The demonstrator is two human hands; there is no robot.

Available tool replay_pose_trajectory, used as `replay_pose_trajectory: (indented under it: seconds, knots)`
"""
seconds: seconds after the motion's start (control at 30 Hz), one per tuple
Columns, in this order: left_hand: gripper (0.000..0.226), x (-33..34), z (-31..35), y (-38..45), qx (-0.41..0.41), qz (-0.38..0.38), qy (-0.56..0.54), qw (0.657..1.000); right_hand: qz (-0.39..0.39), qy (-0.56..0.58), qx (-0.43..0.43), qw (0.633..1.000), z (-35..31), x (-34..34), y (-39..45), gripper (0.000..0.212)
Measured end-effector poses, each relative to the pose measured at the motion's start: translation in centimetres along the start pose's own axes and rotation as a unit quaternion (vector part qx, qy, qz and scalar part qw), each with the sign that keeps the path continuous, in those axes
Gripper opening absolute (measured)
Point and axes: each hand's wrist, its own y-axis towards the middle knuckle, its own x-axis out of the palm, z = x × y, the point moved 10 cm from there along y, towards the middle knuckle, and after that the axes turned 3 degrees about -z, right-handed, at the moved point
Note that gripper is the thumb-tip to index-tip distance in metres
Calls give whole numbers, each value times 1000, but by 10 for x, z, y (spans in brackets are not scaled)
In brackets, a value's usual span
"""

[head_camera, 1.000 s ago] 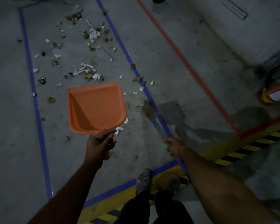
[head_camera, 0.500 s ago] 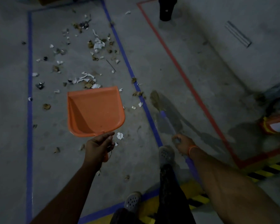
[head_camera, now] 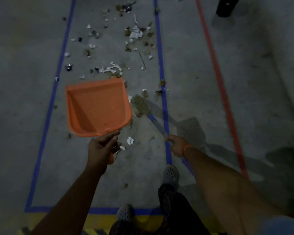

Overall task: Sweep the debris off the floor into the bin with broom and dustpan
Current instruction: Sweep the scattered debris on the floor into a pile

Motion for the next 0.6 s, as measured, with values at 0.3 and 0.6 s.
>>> replay_pose_trajectory:
  seconds: [0.3,0.6]
  knots:
    - [20,-50,2,-54,0,66,-17,998,-29,-92,-71,993,-43,-10,-31,35]
    - [21,-127,-53,-160,-6,143,-47,989,-51,-158,-107,980,-50,30,-84,38]
